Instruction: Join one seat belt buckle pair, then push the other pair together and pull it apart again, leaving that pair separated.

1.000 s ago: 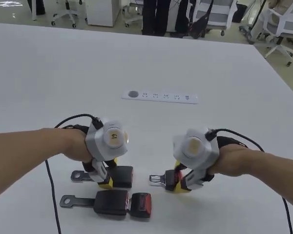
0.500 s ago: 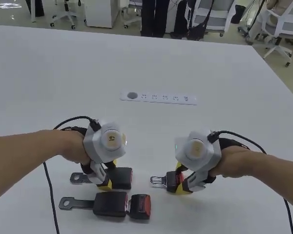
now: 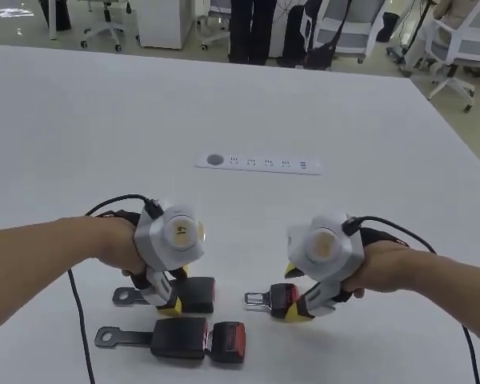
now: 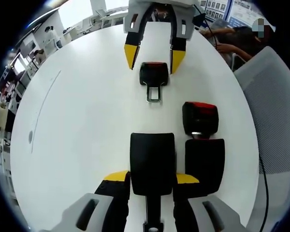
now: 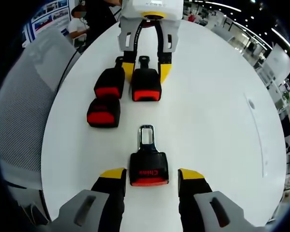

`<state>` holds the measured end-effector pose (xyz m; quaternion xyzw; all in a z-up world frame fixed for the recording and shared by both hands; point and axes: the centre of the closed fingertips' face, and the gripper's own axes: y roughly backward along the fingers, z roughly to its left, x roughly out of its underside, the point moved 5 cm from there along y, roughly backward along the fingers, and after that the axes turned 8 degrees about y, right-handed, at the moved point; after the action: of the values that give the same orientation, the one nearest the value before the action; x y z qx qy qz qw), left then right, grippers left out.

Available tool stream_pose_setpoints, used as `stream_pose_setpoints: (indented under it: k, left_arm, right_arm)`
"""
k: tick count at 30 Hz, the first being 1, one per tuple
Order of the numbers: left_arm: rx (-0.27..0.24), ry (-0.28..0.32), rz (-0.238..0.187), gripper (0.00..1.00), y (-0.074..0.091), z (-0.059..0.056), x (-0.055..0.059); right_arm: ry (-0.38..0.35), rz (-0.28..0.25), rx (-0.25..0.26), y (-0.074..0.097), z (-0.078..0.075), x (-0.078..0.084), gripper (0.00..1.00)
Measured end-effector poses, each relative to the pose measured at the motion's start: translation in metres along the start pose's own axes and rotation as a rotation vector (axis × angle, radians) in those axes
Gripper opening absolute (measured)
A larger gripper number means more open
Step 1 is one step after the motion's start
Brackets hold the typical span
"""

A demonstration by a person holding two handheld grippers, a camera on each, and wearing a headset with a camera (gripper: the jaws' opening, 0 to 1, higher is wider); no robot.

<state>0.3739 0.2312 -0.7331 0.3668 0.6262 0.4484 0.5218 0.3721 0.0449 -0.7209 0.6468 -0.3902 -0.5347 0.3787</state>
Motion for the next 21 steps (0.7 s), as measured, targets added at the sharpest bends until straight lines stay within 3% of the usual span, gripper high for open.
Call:
stream_pose_setpoints:
  k: [7, 14, 21]
  left_arm:
    - [-0.007, -0.035, 0.013, 0.35, 0.001, -0.002, 0.005]
    - [-0.03, -0.008, 0.001, 0.36, 0.008, 0.005, 0.014]
    - [-0.05, 0.034, -0.032, 0.36, 0.021, 0.002, 0.019]
  right_arm:
    - [-0.019, -0.007, 0.008, 0.005, 0.003, -0.001, 0.49]
    - [-0.03, -0.007, 0.012, 0.007, 0.005, 0.004, 0.52]
    - [-0.048, -0.01, 0.02, 0.012, 0.007, 0.009, 0.55]
